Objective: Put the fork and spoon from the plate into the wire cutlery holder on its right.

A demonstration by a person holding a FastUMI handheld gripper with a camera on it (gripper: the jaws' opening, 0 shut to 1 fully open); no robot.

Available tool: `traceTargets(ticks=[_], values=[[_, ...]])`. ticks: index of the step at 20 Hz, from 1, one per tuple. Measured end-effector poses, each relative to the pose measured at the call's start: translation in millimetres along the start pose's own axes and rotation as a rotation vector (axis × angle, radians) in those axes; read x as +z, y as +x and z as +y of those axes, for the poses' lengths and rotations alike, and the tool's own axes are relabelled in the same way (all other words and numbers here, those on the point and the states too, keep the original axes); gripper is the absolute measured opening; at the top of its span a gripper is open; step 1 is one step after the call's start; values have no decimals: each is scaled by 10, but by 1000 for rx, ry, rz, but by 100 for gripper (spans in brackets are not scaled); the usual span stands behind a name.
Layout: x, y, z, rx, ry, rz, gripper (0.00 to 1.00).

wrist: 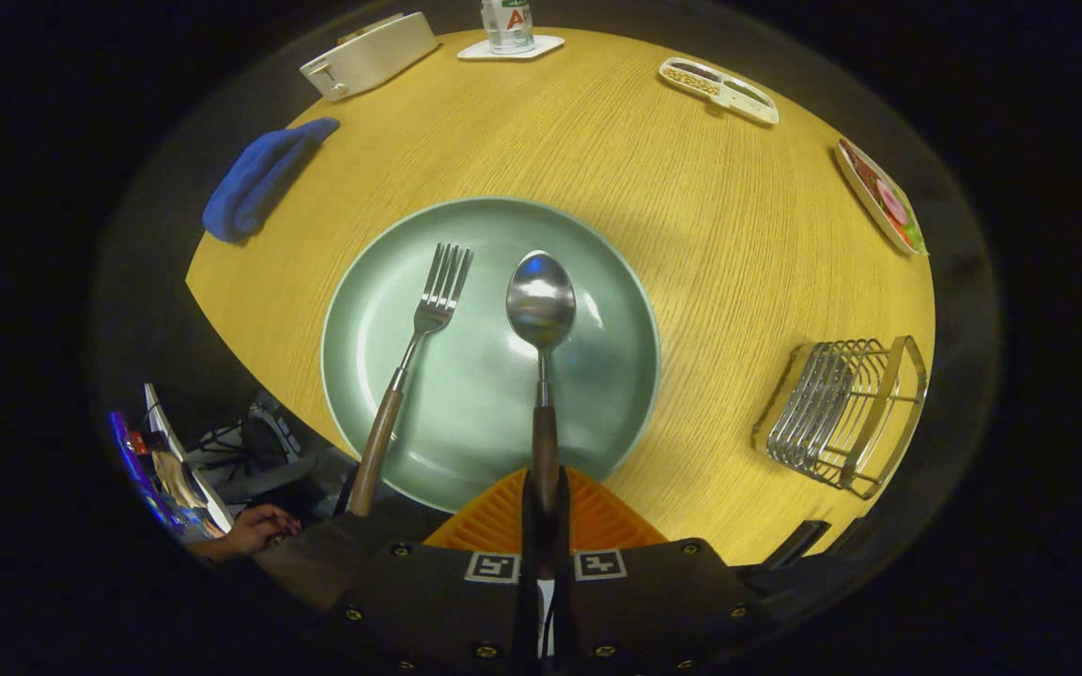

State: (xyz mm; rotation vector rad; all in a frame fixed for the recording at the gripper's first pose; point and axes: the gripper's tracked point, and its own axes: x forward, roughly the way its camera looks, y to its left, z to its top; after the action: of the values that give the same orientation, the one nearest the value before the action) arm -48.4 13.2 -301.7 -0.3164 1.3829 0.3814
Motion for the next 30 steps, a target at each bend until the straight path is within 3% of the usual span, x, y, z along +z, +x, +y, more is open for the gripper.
traceTargets(ticks=[13,21,30], values=[[-165,-942,-492,86,-155,115,7],[-398,-1547,-1351,5,-127,155,7],[-626,-1477,-1846,-25,-83,251,7]])
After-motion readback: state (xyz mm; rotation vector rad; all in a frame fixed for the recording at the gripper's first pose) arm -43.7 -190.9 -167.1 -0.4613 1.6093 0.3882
